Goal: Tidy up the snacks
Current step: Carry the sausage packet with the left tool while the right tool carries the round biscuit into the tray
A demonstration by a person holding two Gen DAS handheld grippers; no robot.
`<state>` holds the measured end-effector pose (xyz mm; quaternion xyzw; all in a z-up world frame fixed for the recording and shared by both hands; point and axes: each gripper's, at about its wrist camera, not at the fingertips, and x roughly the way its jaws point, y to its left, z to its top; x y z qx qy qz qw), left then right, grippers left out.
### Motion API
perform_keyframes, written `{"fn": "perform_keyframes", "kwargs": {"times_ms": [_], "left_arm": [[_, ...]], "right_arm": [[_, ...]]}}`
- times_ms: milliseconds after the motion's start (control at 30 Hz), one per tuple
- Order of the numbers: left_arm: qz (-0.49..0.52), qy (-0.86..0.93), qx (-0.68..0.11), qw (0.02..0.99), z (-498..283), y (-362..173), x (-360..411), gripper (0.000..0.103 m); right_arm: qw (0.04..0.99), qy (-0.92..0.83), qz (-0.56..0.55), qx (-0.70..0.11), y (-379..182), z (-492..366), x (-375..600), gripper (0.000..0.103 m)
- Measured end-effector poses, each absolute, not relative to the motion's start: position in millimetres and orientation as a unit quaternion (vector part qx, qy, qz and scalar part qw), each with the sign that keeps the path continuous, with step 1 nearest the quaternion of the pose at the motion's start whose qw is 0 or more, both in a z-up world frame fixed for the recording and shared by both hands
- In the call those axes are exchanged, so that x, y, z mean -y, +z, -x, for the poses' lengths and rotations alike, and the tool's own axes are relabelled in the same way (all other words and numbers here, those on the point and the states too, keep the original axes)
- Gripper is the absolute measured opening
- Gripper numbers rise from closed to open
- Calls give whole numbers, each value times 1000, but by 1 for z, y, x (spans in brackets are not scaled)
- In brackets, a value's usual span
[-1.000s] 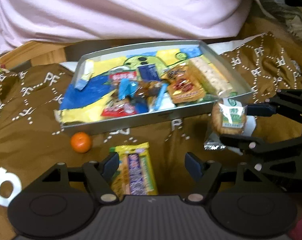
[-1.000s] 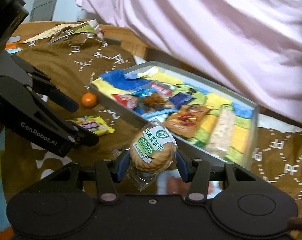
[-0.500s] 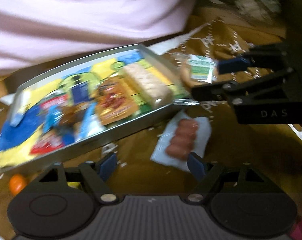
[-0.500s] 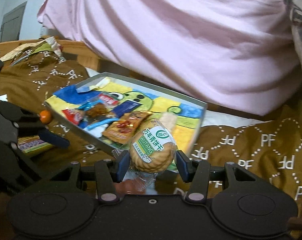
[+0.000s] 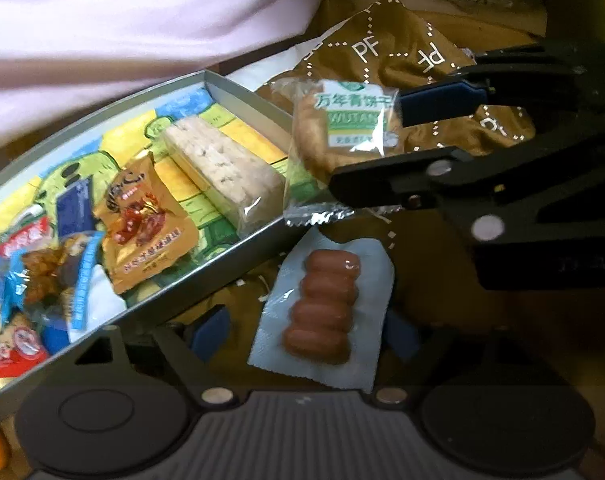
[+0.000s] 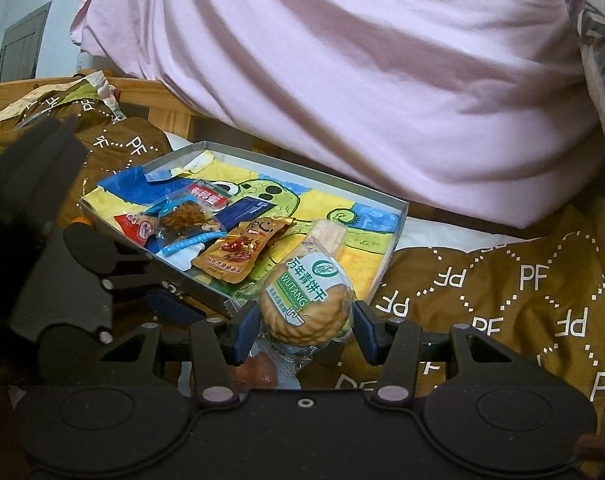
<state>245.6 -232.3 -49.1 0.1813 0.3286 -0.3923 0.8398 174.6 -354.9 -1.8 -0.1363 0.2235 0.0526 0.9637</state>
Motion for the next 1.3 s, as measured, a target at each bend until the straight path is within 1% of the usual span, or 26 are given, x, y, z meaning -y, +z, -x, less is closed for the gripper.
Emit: {"fn": "perform_keyframes", "kwargs": {"times_ms": [67,300,633,933,1100,1300], "left_arm": [[-181,-404,-331,833,-244,-49,232,70],[-210,-378,-313,846,-229,-44,234,61],[-223,-339,-311,859,-206,-25,214,59],[-194,-306,-301,882,-204,2,187,59],[-180,-280,-284,899,-216,18,175,59],[-147,-243,-272,919,-255,32,177,60]], "right_arm": [[965,50,132,-221,0,-174,357,52],[967,45,129,-216,3,-172,360,52],[972,37,117,-200,12,-166,366,52],[976,33,107,-189,16,-163,365,52],[979,31,99,-178,16,-164,361,52],[983,42,67,-166,12,-189,354,52]]}}
